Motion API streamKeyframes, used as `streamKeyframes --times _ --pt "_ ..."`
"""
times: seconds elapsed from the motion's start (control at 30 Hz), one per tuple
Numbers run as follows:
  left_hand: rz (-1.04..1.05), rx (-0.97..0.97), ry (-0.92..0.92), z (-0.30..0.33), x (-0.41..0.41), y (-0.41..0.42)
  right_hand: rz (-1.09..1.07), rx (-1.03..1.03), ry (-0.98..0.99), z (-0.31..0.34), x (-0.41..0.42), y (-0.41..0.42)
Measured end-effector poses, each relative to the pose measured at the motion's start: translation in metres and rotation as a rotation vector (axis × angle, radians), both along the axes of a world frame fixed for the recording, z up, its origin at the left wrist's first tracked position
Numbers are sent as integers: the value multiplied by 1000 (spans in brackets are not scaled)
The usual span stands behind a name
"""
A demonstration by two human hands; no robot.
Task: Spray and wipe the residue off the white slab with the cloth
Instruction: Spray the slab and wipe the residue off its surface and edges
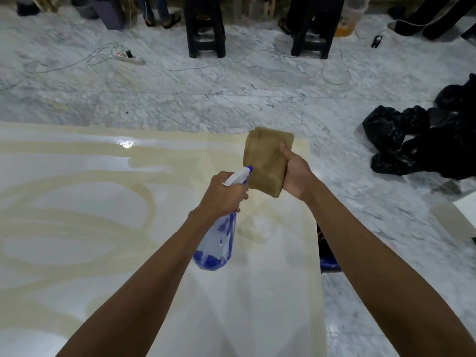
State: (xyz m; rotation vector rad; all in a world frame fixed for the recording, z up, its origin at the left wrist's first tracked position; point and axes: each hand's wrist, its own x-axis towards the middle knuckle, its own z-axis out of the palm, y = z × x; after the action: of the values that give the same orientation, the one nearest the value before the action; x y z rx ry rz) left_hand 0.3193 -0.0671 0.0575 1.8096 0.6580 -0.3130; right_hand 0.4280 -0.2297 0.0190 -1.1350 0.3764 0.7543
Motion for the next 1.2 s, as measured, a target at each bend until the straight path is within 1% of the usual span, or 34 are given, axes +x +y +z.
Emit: streamKeyframes --times 0.07,0.13,0.17,0.23,0.3,0.37,0.4,0.47,0.5,0.57,0.67,0.7,0.77,0.9,1.0,1.07,1.1,1.13,1.17,1.2 --pt "12 -7 -21 -1 8 -1 -55 -8 10 -5 8 2" --pt "14 -26 -39 -1 15 0 -127 -78 -62 -8 23 0" --pt "13 -34 -46 -1 18 2 -145 -157 -151 -10 33 -3" --pt "6 -38 -63 -4 23 7 -81 -453 -435 -15 53 -9" --pt "-1 -29 -80 -8 27 10 117 -735 -777 -27 61 -12" --pt "6 -27 -87 -11 27 12 406 -1030 -1054 -57 61 -8" --pt "7 -28 -87 -12 25 12 579 -1142 -1108 -80 59 -7" --pt "7 -33 -83 -14 17 12 869 -1310 -1048 -125 44 -3" --pt "6 -33 -75 -16 12 13 929 -1372 -1028 -144 34 -1" --pt "11 -26 -64 -19 -2 17 918 -1444 -1026 -162 14 2" --pt "15 -15 -65 -20 -25 20 937 -1463 -986 -162 -10 2" --pt "11 -5 -66 -18 -36 21 939 -1470 -999 -161 -22 0" --pt "11 -19 -60 -15 -60 21 925 -1445 -1007 -160 -61 -5" --pt "-5 -68 -41 -8 -120 17 827 -1321 -1028 -162 -178 -26" --pt "-45 -48 -16 -6 -173 10 896 -1258 -1023 -147 -295 -43" --pt "-68 -63 21 -6 -206 8 992 -1202 -959 -130 -354 -49" --pt "-75 -73 42 -5 -220 8 1024 -1153 -913 -125 -367 -52" --pt "-79 -78 56 -3 -229 9 1034 -1069 -796 -115 -369 -54" --pt "-83 -80 68 -3 -236 10 1008 -959 -669 -103 -365 -52" --pt "-86 -79 69 -1 -237 11 914 -851 -584 -83 -355 -49"
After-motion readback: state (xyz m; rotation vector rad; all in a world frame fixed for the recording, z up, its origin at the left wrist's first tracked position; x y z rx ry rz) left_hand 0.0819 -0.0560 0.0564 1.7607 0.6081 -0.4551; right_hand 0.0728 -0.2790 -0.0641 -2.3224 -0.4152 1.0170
